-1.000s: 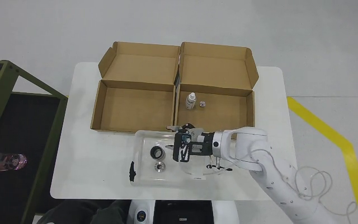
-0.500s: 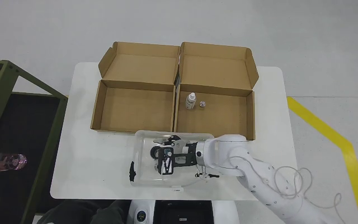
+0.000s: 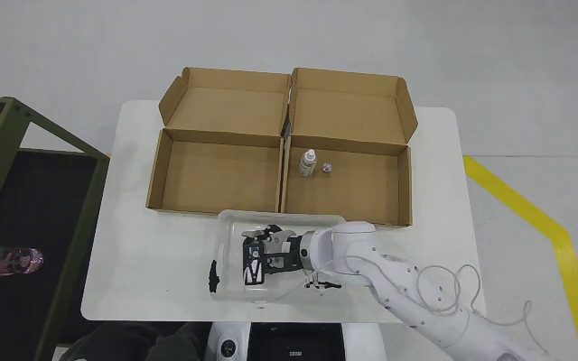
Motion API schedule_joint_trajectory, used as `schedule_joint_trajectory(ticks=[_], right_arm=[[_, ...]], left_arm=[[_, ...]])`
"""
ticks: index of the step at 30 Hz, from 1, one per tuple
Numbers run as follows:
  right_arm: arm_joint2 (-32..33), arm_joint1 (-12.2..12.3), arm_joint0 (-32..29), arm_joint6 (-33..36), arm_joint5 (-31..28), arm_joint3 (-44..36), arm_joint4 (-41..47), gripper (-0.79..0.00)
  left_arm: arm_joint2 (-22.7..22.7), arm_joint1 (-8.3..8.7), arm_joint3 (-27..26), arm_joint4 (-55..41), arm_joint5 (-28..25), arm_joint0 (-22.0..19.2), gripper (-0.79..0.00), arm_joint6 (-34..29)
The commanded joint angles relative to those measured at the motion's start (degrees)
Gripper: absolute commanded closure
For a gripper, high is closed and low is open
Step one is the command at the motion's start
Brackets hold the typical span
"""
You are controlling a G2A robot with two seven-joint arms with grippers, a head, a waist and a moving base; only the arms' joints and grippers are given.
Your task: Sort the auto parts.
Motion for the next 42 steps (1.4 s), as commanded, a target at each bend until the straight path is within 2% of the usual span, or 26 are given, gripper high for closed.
schedule_joint_trajectory(ticks=[1, 5, 11, 21, 33, 39, 42], right_arm=[[-0.53, -0.30, 0.30, -0.11, 0.30, 0.78, -0.17, -0.453], [-1.09, -0.84, 0.96, -0.31, 1.03, 2.10, -0.54, -0.499], [-1.34, -1.44, 1.62, -0.60, 1.59, 4.10, -0.83, -0.489], [-2.08, -2.39, 2.11, -1.12, 1.89, 6.81, -1.14, -0.391], [-2.99, -3.56, 2.90, -1.83, 1.22, 9.66, -0.89, -0.453], [-3.30, -4.16, 3.39, -2.38, 0.86, 11.05, -0.44, -0.376], [-3.35, -4.42, 3.66, -2.67, 0.56, 11.50, -0.22, -0.277]], left_arm=[[0.00, 0.00, 0.00, 0.00, 0.00, 0.00, -0.785, 0.00], [0.00, 0.00, 0.00, 0.00, 0.00, 0.00, -0.785, 0.00], [0.00, 0.00, 0.00, 0.00, 0.00, 0.00, -0.785, 0.00], [0.00, 0.00, 0.00, 0.00, 0.00, 0.00, -0.785, 0.00], [0.00, 0.00, 0.00, 0.00, 0.00, 0.00, -0.785, 0.00], [0.00, 0.00, 0.00, 0.00, 0.00, 0.00, -0.785, 0.00], [0.00, 0.00, 0.00, 0.00, 0.00, 0.00, -0.785, 0.00]])
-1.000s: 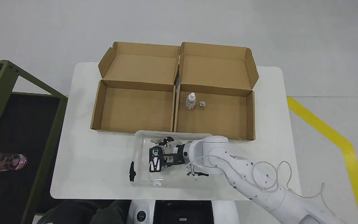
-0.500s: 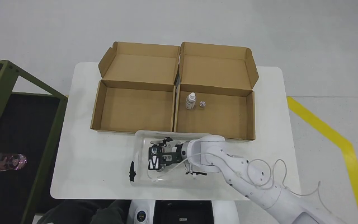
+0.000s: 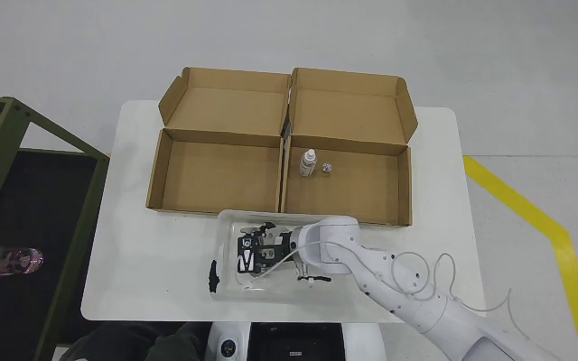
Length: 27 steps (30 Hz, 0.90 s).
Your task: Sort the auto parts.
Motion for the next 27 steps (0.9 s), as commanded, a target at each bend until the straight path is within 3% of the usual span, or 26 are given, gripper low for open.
schedule_joint_trajectory(ticks=[1, 3, 5, 27], right_arm=[[-0.01, -0.17, 0.23, -0.16, -0.23, 0.14, 0.18, -0.231], [-0.05, -0.35, 0.46, -0.43, -0.63, 0.10, 0.44, -0.148], [-0.01, -0.51, 0.65, -1.01, -1.16, 0.00, 0.92, 0.000], [5.34, 0.55, -1.14, -0.23, -5.24, -9.65, 2.03, 0.000]], left_arm=[[0.00, 0.00, 0.00, 0.00, 0.00, 0.00, -0.785, 0.00], [0.00, 0.00, 0.00, 0.00, 0.00, 0.00, -0.785, 0.00], [0.00, 0.00, 0.00, 0.00, 0.00, 0.00, -0.785, 0.00], [0.00, 0.00, 0.00, 0.00, 0.00, 0.00, -0.785, 0.00]])
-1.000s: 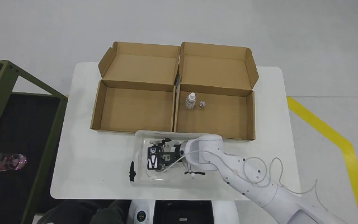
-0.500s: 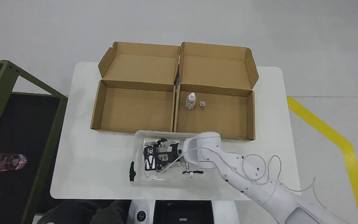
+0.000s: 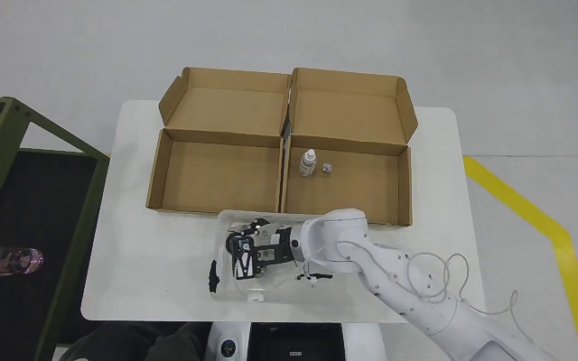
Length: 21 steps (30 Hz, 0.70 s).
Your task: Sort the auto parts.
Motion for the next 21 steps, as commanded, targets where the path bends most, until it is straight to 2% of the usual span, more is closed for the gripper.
schedule_joint_trajectory(ticks=[1, 13, 21], right_arm=[[0.60, 0.15, -0.28, 0.09, -0.15, -0.89, 0.02, 0.000], [4.12, 0.73, -0.12, -0.24, -0.87, -5.91, -0.62, 0.000], [4.88, 0.39, 1.92, -0.53, -0.14, -5.52, -0.85, 0.000]], left_arm=[[0.00, 0.00, 0.00, 0.00, 0.00, 0.00, -0.785, 0.00], [0.00, 0.00, 0.00, 0.00, 0.00, 0.00, -0.785, 0.00], [0.00, 0.00, 0.00, 0.00, 0.00, 0.00, -0.785, 0.00]])
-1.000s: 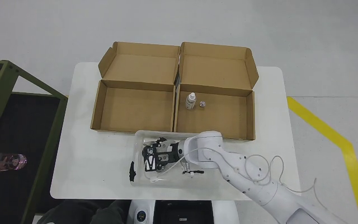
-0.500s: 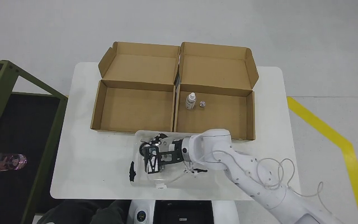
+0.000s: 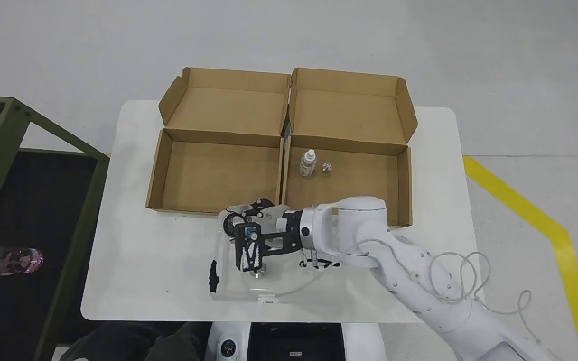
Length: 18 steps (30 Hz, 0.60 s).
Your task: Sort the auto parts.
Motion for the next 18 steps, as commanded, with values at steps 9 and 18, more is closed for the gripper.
schedule_joint_trajectory(ticks=[9, 18], right_arm=[[-0.50, -1.41, 5.88, -0.75, 1.90, 4.45, 0.12, 0.000], [-1.78, -2.97, 10.23, -2.26, 3.97, 11.19, 1.09, 0.000]], left_arm=[[0.00, 0.00, 0.00, 0.00, 0.00, 0.00, -0.785, 0.00], [0.00, 0.00, 0.00, 0.00, 0.00, 0.00, -0.785, 0.00]])
